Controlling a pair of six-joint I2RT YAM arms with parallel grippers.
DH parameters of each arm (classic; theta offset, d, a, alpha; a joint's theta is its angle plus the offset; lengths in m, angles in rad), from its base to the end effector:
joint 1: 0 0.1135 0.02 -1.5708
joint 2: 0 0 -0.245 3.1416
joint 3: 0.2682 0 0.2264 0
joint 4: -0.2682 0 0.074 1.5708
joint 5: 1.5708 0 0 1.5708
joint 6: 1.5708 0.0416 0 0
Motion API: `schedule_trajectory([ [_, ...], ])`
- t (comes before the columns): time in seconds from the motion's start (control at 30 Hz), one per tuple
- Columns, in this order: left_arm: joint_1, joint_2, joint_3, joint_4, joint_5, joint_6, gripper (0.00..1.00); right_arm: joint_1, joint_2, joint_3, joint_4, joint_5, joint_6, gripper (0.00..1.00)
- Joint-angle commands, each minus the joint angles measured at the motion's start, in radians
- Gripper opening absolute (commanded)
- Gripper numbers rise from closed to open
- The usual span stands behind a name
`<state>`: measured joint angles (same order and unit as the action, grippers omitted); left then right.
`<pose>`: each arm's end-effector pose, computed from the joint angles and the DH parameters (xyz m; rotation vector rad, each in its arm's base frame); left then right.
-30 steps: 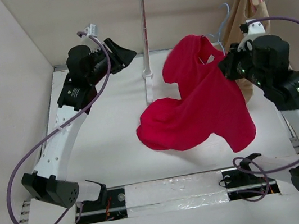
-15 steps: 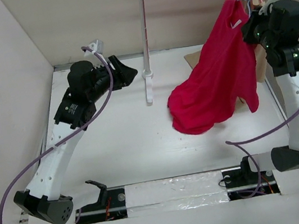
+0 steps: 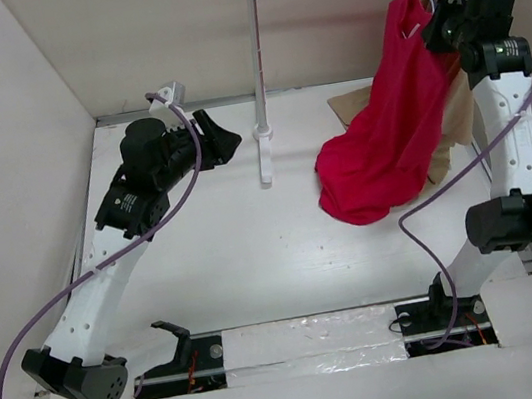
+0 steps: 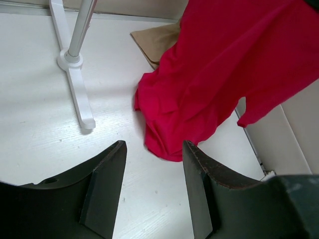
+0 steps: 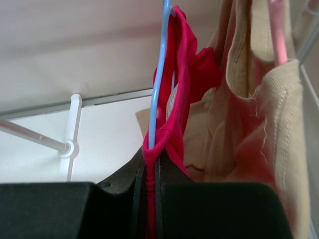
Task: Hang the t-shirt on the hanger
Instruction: Place the hanger at the clothesline.
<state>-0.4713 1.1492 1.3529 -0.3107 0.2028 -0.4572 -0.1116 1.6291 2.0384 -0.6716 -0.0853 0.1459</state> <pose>0.2060 -0.1144 0.4277 0.1717 1.7427 -0.8601 0.3206 -0.0324 0.4701 0.1758 1.8249 0.1023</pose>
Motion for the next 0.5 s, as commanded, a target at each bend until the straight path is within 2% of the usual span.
schedule_trajectory([
  [0.0, -0.001, -0.022, -0.017, 0.032, -0.009, 0.020, 0.45, -0.026, 0.014, 0.066, 0.132, -0.045, 0.000, 0.00],
  [0.1, -0.001, -0.020, -0.018, 0.028, -0.017, 0.022, 0.46, -0.026, 0.015, 0.008, 0.144, -0.034, 0.009, 0.00],
  [0.27, -0.001, -0.013, -0.029, 0.041, -0.002, 0.015, 0.45, -0.045, -0.072, -0.226, 0.262, -0.013, 0.041, 0.00],
  [0.4, -0.001, -0.013, -0.057, 0.056, 0.010, 0.005, 0.46, -0.065, -0.067, -0.247, 0.245, -0.036, 0.031, 0.00],
  [0.43, -0.001, -0.013, -0.058, 0.061, 0.014, 0.005, 0.46, -0.065, -0.067, -0.247, 0.241, -0.039, 0.034, 0.02],
  [0.47, -0.001, -0.013, -0.061, 0.064, 0.017, 0.003, 0.48, -0.074, -0.069, -0.247, 0.238, -0.044, 0.035, 0.11],
])
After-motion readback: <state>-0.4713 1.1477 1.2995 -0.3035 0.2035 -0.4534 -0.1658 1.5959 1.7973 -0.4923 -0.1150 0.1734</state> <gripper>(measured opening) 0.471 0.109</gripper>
